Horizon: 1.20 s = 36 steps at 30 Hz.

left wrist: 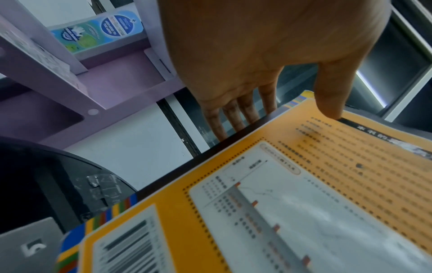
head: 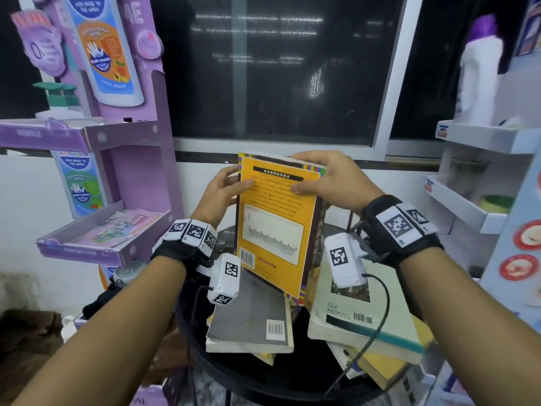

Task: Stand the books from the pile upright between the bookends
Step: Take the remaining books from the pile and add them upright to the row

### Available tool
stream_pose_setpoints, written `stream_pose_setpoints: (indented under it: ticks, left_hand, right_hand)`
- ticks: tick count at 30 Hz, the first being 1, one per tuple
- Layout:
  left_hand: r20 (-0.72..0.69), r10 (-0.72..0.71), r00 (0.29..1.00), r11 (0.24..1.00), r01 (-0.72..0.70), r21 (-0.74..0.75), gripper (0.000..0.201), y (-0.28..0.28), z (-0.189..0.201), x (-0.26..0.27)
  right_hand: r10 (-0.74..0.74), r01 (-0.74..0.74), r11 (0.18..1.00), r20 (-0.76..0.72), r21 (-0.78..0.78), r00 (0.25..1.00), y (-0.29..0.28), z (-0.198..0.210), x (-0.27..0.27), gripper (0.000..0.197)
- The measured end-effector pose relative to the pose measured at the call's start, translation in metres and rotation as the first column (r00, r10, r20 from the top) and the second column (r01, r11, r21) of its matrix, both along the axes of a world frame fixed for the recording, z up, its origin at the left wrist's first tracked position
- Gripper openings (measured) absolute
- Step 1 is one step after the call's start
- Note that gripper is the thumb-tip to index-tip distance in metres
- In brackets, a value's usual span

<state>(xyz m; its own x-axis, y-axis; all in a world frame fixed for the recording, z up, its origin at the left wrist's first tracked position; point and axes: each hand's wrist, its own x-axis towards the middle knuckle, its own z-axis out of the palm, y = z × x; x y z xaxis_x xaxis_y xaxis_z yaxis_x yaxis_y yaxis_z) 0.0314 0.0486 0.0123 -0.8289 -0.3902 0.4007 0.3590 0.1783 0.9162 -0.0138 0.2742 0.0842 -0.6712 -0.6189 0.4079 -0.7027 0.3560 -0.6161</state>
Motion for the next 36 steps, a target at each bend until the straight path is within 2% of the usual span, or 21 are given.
stream_pose_setpoints:
  ticks: [6,9,16,25,36]
  left_hand:
    - [-0.011,0.111,0.994,0.989,-0.112,-0.095,0.031,0.021,0.001,-0.035]
    - [0.001,0.109,0.994,0.983,-0.107,-0.148,0.028,0.032,-0.003,-0.053]
    - [0.046,0.118,0.992,0.965,-0.104,-0.241,0.035,0.06,-0.008,-0.086]
    - [0.088,0.151,0.985,0.881,-0.094,-0.463,0.044,0.073,-0.011,-0.129]
    - [0.103,0.226,0.969,0.773,-0.114,-0.624,0.051,0.064,-0.018,-0.187]
  right_hand:
    - [-0.167,0.165,0.985,-0.061,-0.044,0.984,0.033,0.026,-0.013,0.047]
    - [-0.25,0.247,0.968,-0.077,-0.041,0.965,0.049,0.033,-0.018,0.05]
    - [-0.407,0.407,0.913,-0.08,-0.009,0.91,0.071,0.028,-0.04,0.051]
    - [-0.494,0.494,0.869,-0.051,-0.019,0.868,0.064,0.008,-0.082,0.055]
    - [-0.543,0.541,0.839,-0.031,-0.054,0.839,0.036,-0.005,-0.134,0.058]
